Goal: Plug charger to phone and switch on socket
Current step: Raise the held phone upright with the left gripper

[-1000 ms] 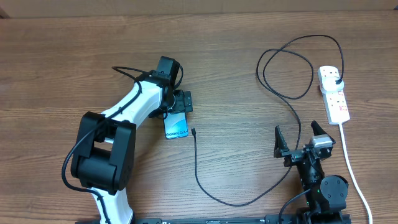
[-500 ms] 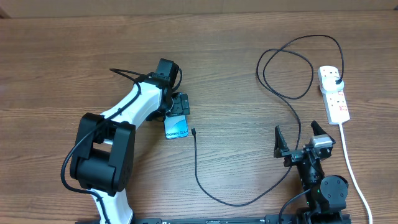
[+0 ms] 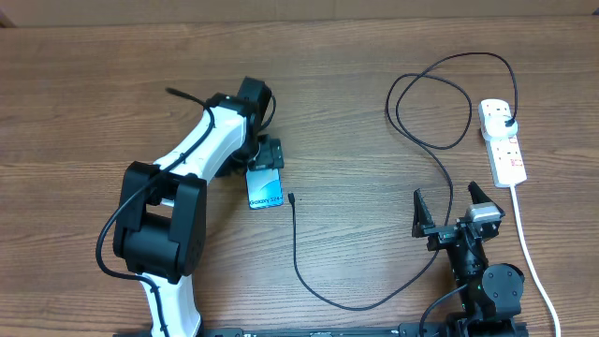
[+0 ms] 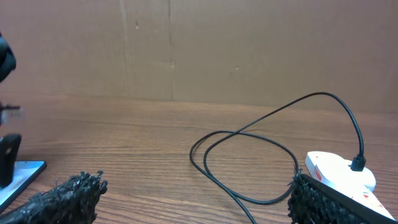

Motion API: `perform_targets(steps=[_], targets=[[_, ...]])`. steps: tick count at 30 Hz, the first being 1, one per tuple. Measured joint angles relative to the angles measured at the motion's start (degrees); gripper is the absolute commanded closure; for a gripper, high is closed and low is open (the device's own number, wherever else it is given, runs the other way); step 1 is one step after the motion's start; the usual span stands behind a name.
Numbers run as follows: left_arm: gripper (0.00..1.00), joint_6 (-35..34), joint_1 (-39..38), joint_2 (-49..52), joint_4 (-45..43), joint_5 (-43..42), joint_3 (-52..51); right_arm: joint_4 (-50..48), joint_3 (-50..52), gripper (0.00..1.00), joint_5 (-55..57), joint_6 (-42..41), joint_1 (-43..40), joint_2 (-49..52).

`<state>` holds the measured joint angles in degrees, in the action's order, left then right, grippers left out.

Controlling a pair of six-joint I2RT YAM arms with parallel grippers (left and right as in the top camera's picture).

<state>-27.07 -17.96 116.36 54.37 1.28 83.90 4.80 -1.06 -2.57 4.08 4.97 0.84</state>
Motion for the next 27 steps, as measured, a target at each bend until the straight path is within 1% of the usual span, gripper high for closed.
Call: perform_targets(steps=[5, 11, 23, 27], targets=[[0.0, -0.35, -1.88, 0.02, -0.76, 0.07, 0.85, 0.0, 0.0, 0.0, 0.0, 0.0, 0.0, 0.0], [0.0, -2.8, -4.24, 0.02, -1.44, 0.11, 0.57, 0.0, 0.0, 0.0, 0.0, 0.0, 0.0, 0.0], [0.0, -4.35, -4.33, 0.02, -5.05, 2.27, -5.35, -0.02, 0.0, 0.0, 0.02, 0.02, 0.0, 0.0], [0.01, -4.42, -4.31, 0.0, -5.79, 2.19, -5.92, 0.0, 0.0, 0.0, 0.0, 0.02, 0.0, 0.0]])
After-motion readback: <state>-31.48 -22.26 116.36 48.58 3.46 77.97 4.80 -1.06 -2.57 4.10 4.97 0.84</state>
